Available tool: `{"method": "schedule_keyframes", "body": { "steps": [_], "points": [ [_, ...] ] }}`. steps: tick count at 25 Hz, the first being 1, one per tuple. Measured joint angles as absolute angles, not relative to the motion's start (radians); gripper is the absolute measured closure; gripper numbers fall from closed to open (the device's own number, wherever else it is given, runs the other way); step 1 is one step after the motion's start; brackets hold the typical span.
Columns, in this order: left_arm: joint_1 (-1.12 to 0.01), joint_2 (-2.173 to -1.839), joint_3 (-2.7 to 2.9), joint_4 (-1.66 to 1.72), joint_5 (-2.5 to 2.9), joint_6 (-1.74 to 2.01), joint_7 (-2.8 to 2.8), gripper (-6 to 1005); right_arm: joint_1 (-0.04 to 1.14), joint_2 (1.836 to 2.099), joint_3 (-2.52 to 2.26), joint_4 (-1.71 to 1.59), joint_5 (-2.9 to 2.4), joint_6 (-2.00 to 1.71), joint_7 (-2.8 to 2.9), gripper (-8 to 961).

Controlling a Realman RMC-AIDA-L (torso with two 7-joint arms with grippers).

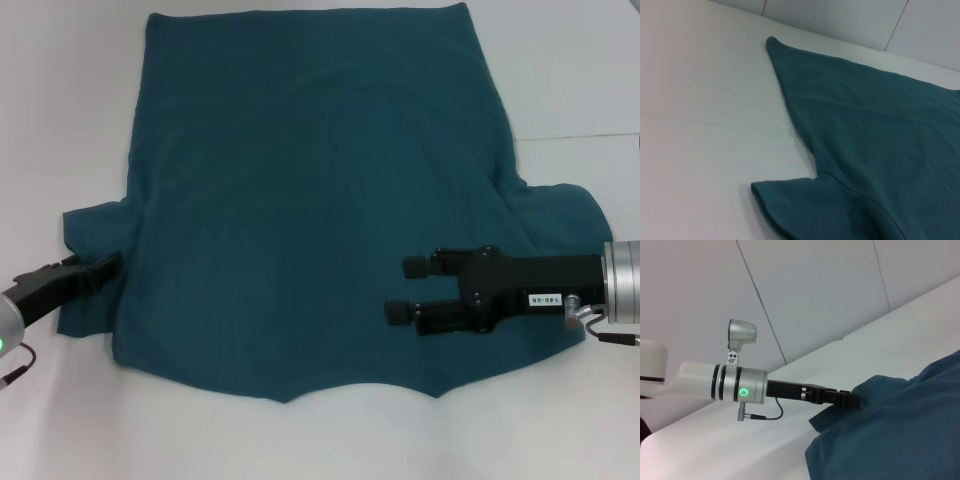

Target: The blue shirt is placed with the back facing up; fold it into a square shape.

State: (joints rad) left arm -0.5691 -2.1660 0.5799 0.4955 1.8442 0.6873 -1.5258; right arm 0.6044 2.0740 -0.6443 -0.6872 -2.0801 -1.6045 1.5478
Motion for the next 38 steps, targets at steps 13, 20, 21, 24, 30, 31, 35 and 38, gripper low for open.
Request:
{"method": "schedule_keyframes", "body": {
  "steps": [13,20,21,24,30,31,35,38],
  "points": [
    [-0.572,-2.165,0.580,0.496,1.850,0.681,-1.527,620,0.606,2.074,-0.644,-0.687,-2.068,-1.604,1.548,54],
    [-0.578,-2.164,0.599,0.495,1.853,0.656,-1.526,880,0.605,2.074,-0.644,-0.687,-2.068,-1.604,1.548,53],
    [-0.578,-2.165,0.602,0.495,1.853,0.654,-1.526,905,0.604,2.074,-0.644,-0.687,-2.068,-1.604,1.548,53],
    [-0.578,-2.165,0.604,0.495,1.853,0.652,-1.526,979,0.603,2.074,-0.644,-0.687,-2.068,-1.604,1.548,54],
    [-0.578,-2.166,0.604,0.496,1.853,0.652,-1.526,999,0.603,2.074,-0.644,-0.687,-2.068,-1.604,1.548,53],
    [-0.578,-2.166,0.604,0.498,1.852,0.652,-1.526,999,0.603,2.074,-0.644,-0.687,-2.068,-1.604,1.548,53],
    [-0.572,-2.166,0.604,0.509,1.849,0.652,-1.526,998,0.601,2.074,-0.643,-0.687,-2.068,-1.605,1.548,54],
    [-0.569,-2.164,0.600,0.514,1.848,0.652,-1.526,998,0.601,2.074,-0.640,-0.687,-2.068,-1.604,1.548,54]
  ]
}}
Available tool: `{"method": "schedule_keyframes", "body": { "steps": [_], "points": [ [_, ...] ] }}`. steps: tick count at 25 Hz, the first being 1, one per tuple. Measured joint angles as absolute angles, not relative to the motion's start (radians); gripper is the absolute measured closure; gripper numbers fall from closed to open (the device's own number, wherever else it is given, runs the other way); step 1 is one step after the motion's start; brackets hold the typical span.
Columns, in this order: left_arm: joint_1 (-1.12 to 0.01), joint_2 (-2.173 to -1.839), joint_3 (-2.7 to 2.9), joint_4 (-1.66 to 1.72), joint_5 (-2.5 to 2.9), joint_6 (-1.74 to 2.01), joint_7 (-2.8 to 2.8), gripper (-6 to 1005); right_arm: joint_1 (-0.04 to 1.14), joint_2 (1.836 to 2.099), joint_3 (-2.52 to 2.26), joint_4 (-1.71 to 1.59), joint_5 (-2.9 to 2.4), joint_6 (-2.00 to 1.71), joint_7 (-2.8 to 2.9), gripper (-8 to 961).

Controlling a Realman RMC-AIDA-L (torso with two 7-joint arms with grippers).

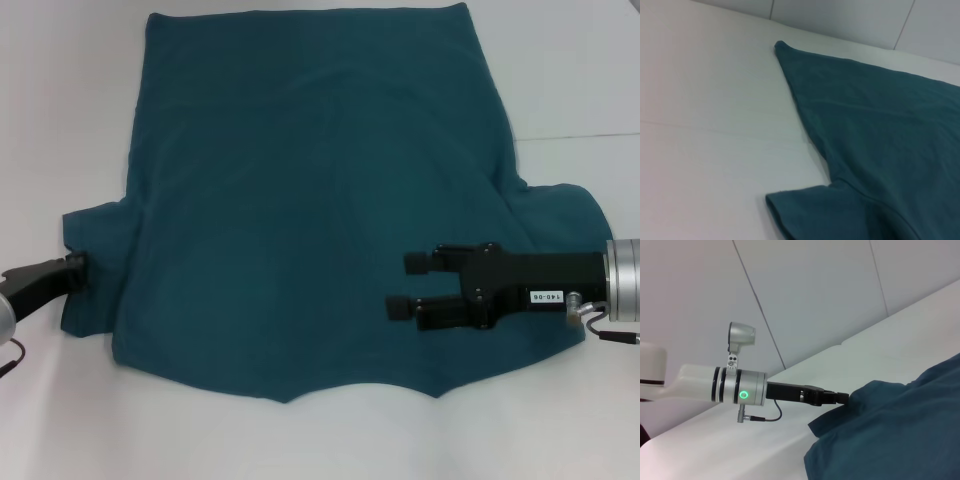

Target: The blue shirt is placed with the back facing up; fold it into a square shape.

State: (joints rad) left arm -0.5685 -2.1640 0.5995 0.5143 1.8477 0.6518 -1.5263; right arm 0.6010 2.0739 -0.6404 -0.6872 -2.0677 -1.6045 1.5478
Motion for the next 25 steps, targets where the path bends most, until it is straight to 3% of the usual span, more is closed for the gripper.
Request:
{"method": "schedule_keyframes", "body": {
  "steps": [25],
  "points": [
    [-0.555,-2.161,0.603,0.558,1.851,0.677,-1.552,983,0.604,2.074,-0.640,-0.687,-2.068,-1.605,1.548,53]
  ]
}}
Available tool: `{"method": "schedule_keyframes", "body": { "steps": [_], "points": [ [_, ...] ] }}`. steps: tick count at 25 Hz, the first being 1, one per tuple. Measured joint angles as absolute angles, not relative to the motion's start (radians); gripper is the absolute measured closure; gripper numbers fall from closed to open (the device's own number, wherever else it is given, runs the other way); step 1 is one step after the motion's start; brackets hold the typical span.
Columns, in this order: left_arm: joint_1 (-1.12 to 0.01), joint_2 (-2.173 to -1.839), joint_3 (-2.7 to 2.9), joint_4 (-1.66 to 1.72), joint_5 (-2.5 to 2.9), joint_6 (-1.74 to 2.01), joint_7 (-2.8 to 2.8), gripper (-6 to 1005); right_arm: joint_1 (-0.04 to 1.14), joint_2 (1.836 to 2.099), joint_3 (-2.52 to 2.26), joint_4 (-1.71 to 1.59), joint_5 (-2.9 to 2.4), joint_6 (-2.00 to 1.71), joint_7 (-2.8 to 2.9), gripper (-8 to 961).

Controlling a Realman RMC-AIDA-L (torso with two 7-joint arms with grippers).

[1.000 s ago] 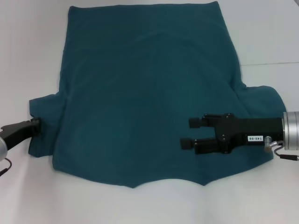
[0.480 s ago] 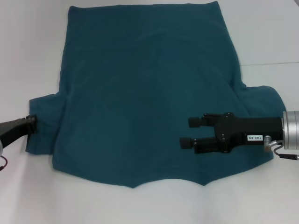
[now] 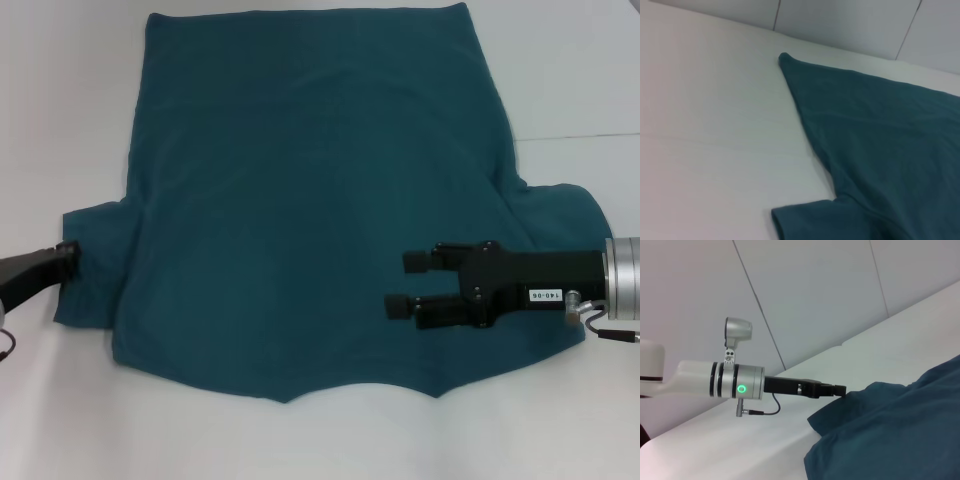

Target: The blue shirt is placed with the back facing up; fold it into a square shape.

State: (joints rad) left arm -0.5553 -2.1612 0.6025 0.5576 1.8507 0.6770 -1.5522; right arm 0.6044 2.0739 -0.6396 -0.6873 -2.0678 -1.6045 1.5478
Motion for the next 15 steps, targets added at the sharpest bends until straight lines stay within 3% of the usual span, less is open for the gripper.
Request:
{"method": "schedule_keyframes", "body": {
  "steps": [15],
  "points": [
    [-0.551,-2.155,0.603,0.591,1.853,0.682,-1.563,973,0.607,2.075,-0.640,-0.687,-2.068,-1.605,1.548,53]
  ]
}}
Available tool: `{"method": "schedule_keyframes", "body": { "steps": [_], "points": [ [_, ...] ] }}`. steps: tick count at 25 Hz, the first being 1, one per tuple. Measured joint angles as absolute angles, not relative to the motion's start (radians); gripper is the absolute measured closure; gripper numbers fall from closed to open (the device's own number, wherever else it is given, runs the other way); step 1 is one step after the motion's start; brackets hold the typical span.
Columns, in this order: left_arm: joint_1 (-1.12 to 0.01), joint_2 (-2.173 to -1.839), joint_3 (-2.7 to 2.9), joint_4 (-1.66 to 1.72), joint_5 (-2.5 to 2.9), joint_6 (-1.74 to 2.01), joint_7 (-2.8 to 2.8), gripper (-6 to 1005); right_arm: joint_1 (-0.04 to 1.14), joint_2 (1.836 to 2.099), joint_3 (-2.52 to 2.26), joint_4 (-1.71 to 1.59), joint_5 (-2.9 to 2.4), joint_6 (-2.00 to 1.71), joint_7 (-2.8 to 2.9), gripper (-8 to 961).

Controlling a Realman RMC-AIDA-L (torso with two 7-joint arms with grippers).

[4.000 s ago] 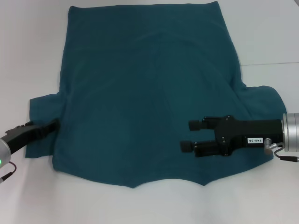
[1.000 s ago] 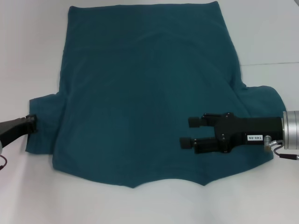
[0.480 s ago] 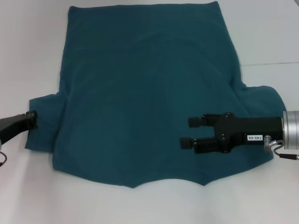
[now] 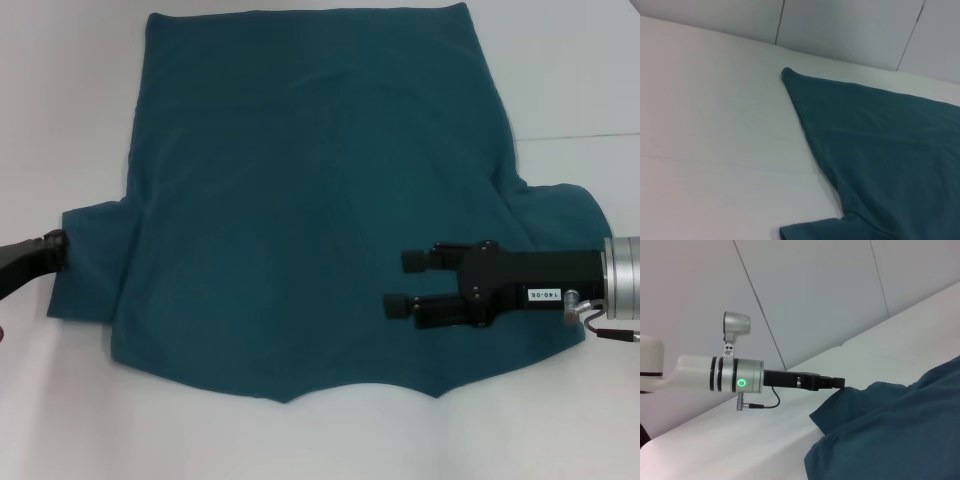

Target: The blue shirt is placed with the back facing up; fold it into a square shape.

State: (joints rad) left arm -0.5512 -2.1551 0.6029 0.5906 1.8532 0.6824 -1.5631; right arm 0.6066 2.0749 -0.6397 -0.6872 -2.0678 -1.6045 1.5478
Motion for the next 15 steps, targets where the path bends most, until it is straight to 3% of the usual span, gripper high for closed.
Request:
{"method": "schedule_keyframes", "body": {
  "steps": [15],
  "points": [
    [-0.534,-2.154,0.596,0.617,1.859,0.671,-1.565,964,0.607,2.080,-0.640,-0.687,-2.068,-1.605,1.548,54]
  ]
}}
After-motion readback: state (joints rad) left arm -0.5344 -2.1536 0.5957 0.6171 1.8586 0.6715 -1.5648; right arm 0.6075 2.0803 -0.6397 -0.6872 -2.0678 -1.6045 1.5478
